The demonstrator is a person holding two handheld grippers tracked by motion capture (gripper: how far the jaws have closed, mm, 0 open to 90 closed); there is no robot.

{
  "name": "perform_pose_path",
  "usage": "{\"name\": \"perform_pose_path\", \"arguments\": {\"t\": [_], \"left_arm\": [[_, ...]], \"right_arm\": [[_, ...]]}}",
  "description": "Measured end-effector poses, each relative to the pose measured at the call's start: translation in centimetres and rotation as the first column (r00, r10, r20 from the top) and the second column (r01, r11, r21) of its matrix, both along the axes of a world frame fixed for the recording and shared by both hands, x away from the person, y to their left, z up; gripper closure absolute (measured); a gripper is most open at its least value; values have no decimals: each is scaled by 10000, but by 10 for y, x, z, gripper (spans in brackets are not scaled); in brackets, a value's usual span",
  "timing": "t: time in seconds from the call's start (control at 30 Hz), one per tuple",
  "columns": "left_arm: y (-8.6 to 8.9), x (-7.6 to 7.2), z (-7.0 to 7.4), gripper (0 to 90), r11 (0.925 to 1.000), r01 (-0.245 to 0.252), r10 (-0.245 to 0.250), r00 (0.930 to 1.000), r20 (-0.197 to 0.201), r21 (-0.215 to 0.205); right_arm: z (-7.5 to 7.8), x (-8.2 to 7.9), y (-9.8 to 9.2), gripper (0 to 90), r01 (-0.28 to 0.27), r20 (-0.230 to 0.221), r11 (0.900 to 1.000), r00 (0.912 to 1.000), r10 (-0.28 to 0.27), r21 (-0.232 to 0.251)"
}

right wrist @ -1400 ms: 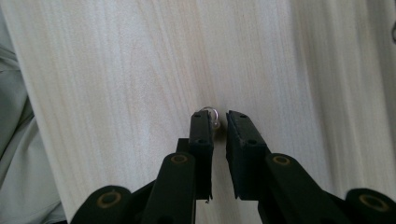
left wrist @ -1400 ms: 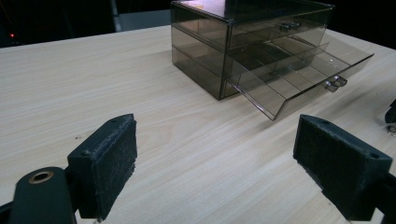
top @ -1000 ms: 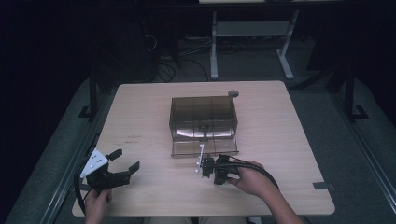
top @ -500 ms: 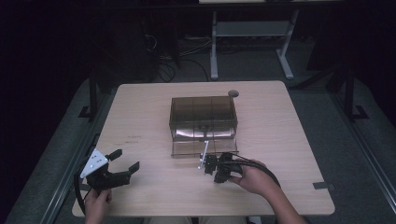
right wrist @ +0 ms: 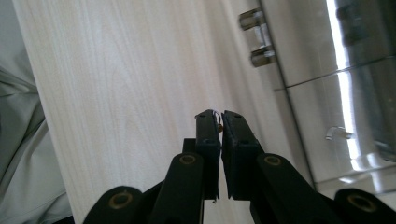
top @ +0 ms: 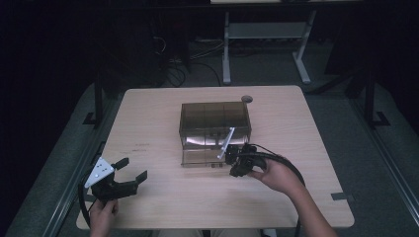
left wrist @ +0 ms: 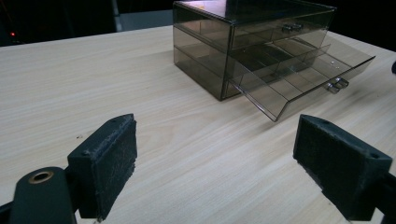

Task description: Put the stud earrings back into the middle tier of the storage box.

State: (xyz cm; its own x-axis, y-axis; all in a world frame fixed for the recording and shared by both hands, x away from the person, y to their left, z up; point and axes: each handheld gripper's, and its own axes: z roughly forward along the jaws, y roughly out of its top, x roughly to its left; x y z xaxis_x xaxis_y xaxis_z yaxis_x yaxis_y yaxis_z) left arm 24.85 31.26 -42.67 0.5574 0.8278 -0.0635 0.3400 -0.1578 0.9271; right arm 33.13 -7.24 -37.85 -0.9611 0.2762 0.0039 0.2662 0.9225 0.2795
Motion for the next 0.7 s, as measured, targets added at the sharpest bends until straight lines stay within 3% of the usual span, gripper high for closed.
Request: {"name": "perform_pose_path", "arguments": {"t": [0.4, 0.7], "left_arm": [[-1, 1, 0, 130, 10000, -41, 41, 10000, -37, -55], [-1, 2, 0, 130, 10000, -24, 24, 10000, -60, -30]], "right_arm": [[17, 29, -13, 850, 550, -37, 9977, 9985, -549, 391], [15, 54, -20, 848, 981, -209, 9942, 9950, -972, 451]]}}
